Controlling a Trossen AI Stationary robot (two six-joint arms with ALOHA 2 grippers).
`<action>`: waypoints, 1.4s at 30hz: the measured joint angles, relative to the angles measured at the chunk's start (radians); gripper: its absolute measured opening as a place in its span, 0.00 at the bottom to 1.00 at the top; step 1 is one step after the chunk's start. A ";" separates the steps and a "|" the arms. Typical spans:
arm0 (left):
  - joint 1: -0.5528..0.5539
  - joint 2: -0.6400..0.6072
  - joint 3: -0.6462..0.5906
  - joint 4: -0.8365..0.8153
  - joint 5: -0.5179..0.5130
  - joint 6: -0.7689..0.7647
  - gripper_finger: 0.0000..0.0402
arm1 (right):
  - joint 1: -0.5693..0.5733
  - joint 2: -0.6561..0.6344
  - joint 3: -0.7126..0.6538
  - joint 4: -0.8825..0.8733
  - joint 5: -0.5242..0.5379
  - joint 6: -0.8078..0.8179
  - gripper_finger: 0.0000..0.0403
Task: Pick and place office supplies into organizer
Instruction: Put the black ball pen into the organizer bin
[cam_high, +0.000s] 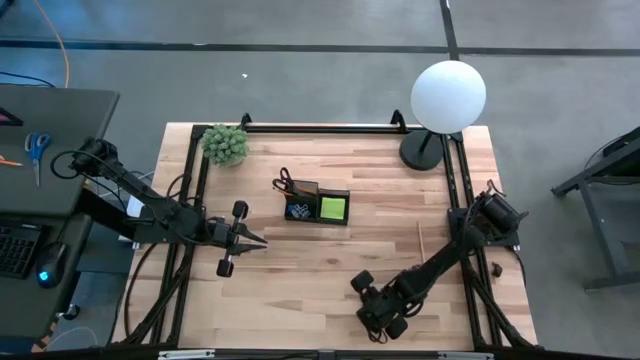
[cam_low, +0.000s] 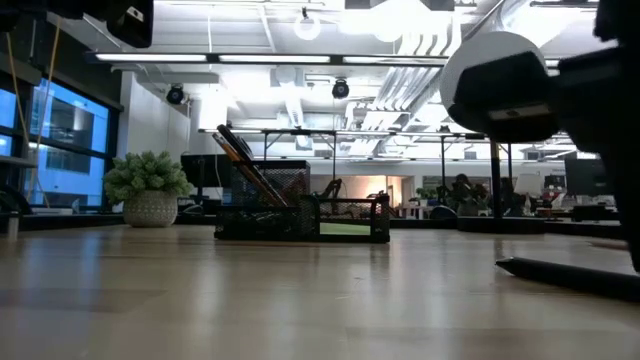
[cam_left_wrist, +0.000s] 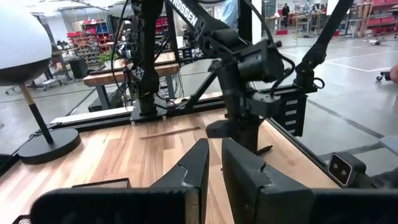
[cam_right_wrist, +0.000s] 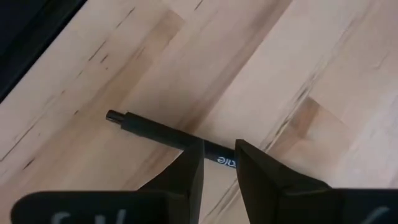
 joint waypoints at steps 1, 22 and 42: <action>0.000 0.000 0.000 -0.002 0.000 0.000 0.09 | 0.006 0.003 0.001 0.006 0.004 0.002 0.21; 0.000 0.109 0.000 -0.020 0.000 -0.247 0.09 | 0.033 0.037 0.055 -0.071 0.025 -0.075 0.21; -0.001 0.445 0.000 0.300 0.017 -0.450 0.09 | 0.055 0.082 0.067 -0.042 0.087 -0.243 0.29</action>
